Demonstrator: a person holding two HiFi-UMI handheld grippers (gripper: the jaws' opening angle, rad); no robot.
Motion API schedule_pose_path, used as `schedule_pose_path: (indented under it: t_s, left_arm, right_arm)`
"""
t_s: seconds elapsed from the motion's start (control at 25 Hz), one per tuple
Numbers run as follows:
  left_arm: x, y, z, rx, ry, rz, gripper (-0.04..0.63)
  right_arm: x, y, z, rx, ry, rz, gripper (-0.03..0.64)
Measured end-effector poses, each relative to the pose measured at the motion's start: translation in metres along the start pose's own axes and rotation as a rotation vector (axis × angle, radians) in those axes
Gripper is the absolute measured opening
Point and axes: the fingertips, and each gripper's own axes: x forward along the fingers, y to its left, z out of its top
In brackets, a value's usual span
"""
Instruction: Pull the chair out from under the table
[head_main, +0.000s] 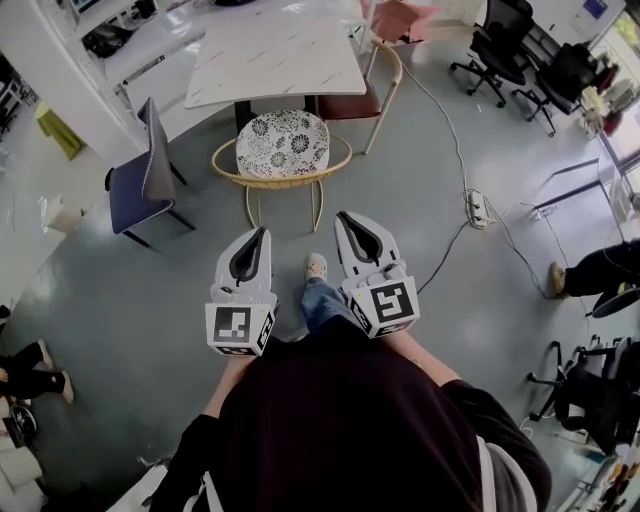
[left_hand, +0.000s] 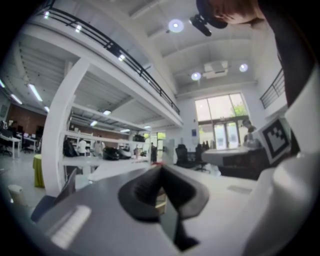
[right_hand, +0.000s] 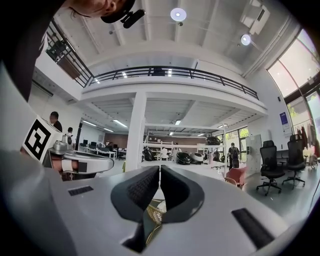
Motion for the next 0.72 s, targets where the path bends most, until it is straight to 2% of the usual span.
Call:
schedule_pose_path:
  t_s: [0.2, 0.36, 0.6, 0.72]
  left_arm:
    - [0.062, 0.041, -0.005, 0.037, 0.017, 0.003, 0.006]
    - [0.103, 0.07, -0.014, 0.008, 0.051, 0.022, 0.006]
    - [0.16, 0.104, -0.052, 0.005, 0.168, 0.015, 0.008]
    - [0.182, 0.114, -0.07, 0.019, 0.239, 0.008, 0.015]
  right_arm:
    - [0.068, -0.03, -0.009, -0.043, 0.008, 0.014, 0.023]
    - [0.113, -0.053, -0.024, -0.025, 0.058, 0.036, 0.023]
    - [0.172, -0.078, -0.067, -0.01, 0.189, 0.12, 0.025]
    - [0.195, -0.088, -0.089, -0.051, 0.253, 0.174, 0.025]
